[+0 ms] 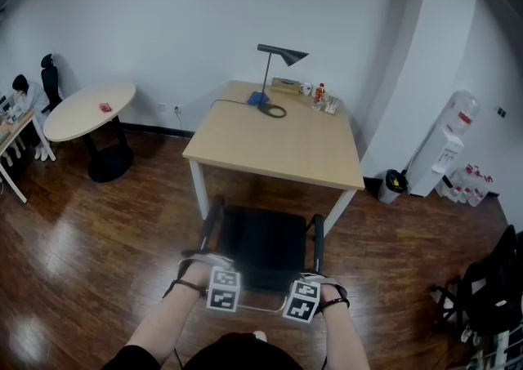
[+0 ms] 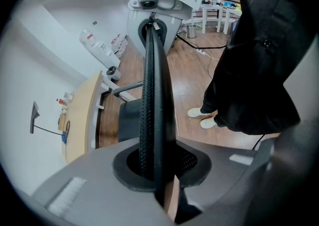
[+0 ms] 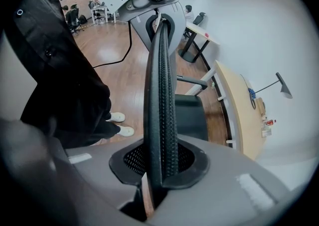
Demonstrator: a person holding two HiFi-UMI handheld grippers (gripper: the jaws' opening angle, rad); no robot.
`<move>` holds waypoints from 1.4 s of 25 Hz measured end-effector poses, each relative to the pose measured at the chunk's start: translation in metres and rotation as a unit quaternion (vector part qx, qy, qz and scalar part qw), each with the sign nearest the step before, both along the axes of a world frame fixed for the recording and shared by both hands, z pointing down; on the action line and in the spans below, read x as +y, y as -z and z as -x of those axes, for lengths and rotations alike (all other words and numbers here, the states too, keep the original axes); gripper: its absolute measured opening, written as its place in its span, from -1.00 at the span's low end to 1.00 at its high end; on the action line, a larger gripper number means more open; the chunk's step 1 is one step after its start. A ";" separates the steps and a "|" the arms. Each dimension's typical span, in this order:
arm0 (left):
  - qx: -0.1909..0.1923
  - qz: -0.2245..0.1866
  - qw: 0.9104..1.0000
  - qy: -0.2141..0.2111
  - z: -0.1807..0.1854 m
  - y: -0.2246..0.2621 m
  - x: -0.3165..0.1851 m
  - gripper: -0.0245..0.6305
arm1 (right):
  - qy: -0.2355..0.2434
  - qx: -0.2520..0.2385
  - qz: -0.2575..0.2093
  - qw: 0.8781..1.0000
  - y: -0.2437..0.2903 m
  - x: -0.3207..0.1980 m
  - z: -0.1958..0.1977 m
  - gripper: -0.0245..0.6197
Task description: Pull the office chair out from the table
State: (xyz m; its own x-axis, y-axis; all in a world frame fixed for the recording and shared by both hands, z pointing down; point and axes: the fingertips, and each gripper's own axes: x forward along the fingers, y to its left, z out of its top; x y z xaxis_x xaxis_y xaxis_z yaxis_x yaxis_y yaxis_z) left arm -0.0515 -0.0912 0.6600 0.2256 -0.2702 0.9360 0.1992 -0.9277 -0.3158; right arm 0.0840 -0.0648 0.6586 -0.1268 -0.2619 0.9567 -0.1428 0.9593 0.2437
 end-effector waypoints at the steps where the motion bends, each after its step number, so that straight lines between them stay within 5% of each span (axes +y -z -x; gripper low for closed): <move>1: 0.000 0.000 1.000 -0.001 0.000 0.000 0.001 -0.76 | -0.001 0.000 0.000 1.000 0.000 0.001 0.000 -0.69; 26: 0.007 -0.022 1.000 -0.008 0.004 -0.001 0.032 -0.76 | -0.013 -0.001 -0.017 1.000 -0.001 0.031 0.005 -0.66; 31: 0.067 -0.053 0.996 0.001 0.006 0.016 0.025 -0.40 | -0.021 -0.033 -0.079 0.996 0.016 0.018 0.007 -0.48; 35: 0.131 -0.085 0.988 0.017 0.006 0.051 0.026 -0.37 | -0.043 -0.038 -0.107 0.993 0.033 0.020 0.002 -0.38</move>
